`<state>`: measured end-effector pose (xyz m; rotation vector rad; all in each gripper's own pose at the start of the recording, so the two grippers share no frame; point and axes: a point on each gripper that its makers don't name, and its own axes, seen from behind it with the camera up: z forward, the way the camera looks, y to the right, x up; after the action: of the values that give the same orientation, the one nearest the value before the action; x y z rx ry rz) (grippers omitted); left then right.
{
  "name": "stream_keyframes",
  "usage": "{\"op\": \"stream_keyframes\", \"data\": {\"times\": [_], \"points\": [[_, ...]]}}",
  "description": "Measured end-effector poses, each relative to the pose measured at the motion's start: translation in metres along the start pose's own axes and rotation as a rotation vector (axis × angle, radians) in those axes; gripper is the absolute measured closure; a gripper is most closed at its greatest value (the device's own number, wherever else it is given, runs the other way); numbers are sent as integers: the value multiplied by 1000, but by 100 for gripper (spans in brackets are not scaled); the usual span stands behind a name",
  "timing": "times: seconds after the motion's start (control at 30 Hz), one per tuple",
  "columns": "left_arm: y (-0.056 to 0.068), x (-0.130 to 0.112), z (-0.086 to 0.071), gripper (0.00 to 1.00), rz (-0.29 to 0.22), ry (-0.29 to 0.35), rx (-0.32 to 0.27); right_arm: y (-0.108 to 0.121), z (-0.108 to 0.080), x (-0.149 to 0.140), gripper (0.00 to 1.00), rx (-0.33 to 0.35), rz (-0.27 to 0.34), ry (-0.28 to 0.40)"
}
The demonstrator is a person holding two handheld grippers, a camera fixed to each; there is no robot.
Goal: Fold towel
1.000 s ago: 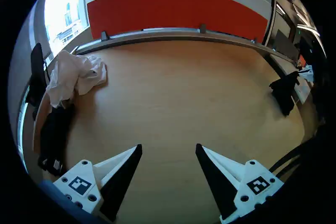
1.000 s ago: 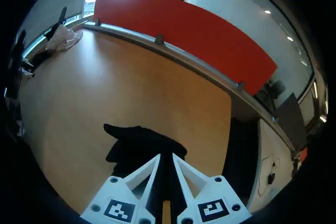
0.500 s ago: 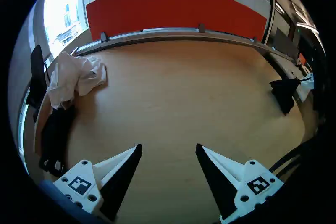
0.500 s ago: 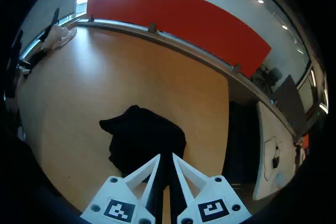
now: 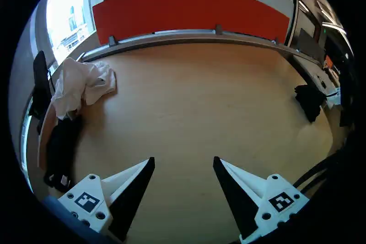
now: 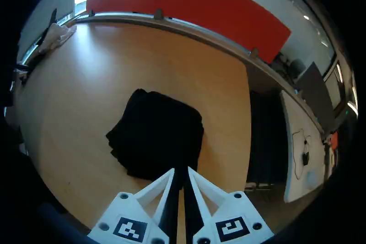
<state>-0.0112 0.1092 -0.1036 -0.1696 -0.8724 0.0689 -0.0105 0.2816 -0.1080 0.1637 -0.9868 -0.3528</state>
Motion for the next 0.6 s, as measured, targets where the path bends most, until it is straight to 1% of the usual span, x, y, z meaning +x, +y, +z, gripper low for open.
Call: {"op": "stream_keyframes", "data": {"times": [0.27,0.6], "points": [[-2,0,-1,5,8,-1,9,-5,17,-27,95,7,48,-51],[-4,-1,-3,6,11,-3,18,-9,38,-46,95,14,99,-102]]}}
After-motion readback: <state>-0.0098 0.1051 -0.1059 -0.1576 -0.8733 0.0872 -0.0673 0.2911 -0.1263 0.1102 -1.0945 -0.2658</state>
